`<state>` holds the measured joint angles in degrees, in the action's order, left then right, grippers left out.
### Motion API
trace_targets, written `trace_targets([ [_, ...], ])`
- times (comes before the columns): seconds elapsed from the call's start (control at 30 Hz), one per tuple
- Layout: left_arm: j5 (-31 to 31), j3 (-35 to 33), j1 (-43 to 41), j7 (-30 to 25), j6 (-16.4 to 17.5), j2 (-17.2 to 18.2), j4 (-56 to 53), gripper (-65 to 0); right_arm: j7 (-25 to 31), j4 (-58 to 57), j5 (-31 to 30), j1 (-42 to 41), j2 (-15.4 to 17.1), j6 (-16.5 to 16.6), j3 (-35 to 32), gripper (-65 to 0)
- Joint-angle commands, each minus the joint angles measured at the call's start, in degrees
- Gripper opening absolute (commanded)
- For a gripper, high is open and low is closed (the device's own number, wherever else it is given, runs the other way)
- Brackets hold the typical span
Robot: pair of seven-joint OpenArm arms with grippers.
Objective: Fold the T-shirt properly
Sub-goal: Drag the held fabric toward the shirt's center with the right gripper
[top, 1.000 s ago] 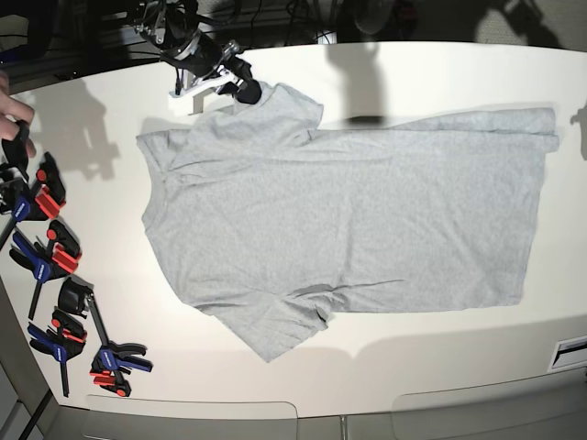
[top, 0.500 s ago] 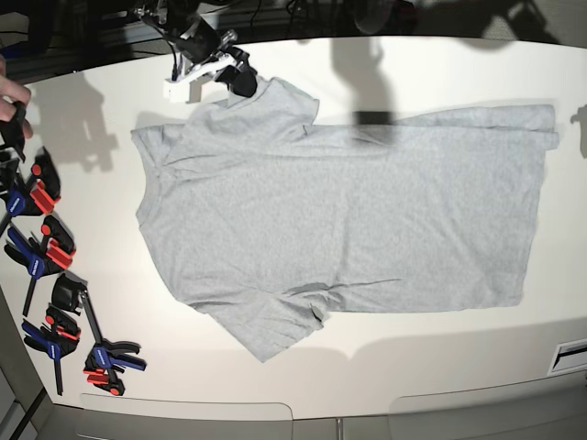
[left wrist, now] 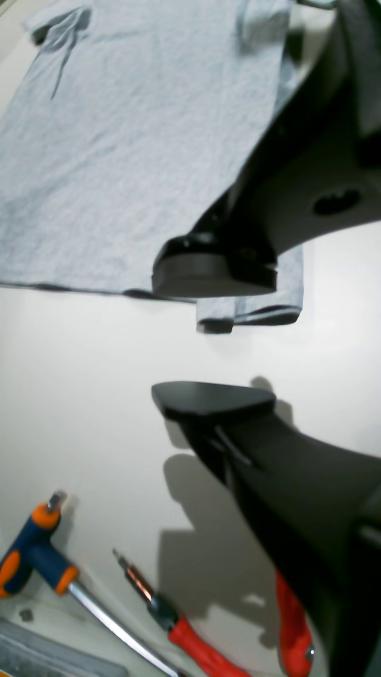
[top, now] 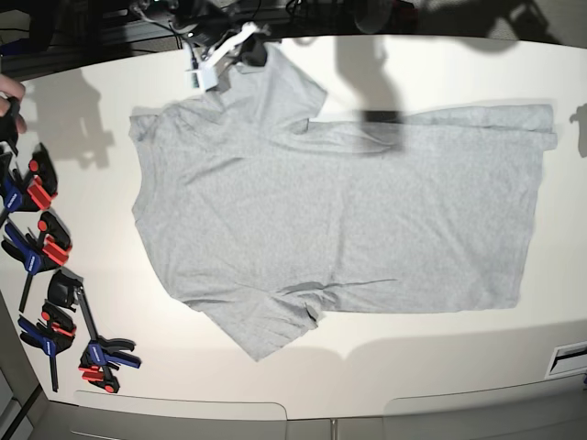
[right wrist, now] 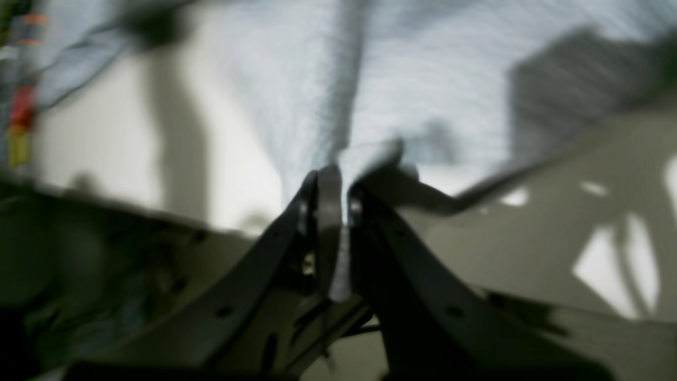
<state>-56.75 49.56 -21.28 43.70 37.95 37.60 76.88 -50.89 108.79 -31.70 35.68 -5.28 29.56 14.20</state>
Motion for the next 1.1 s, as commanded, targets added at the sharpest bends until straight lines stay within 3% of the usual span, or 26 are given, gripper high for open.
trace_targets([
  [0.0, -1.38, 0.7, 0.15, -1.2, 0.2, 1.79, 0.79, -40.9, 2.01, 2.8, -2.91, -0.85, -0.76, 1.09, -0.66, -65.0],
  [0.23, -1.4, 0.7, 0.15, -1.27, 0.2, 1.81, 0.79, -40.9, 2.03, 5.11, 6.34, -9.35, -0.72, 0.96, -0.74, -65.0],
  [0.37, -1.4, 0.7, 0.15, -1.29, 0.2, 1.81, 0.79, -40.9, 2.01, 3.32, 7.58, -15.87, -0.74, 0.81, -0.98, -65.0],
  [0.5, -1.38, 0.7, 0.15, -1.27, 0.2, 1.81, 0.79, -40.9, 2.19, -1.07, 8.17, -21.55, -0.59, 0.85, -2.75, -65.0],
  [0.83, -1.38, 0.7, 0.15, -1.29, 0.2, 1.81, 0.79, -40.9, 7.8, -16.52, 17.73, -33.81, -0.59, 0.79, -11.1, -65.0],
  [1.07, -1.36, 0.7, 0.15, -1.25, 0.2, 1.81, 0.79, -40.9, 9.42, -20.44, 19.78, -39.47, -0.61, 0.79, -12.31, -65.0],
])
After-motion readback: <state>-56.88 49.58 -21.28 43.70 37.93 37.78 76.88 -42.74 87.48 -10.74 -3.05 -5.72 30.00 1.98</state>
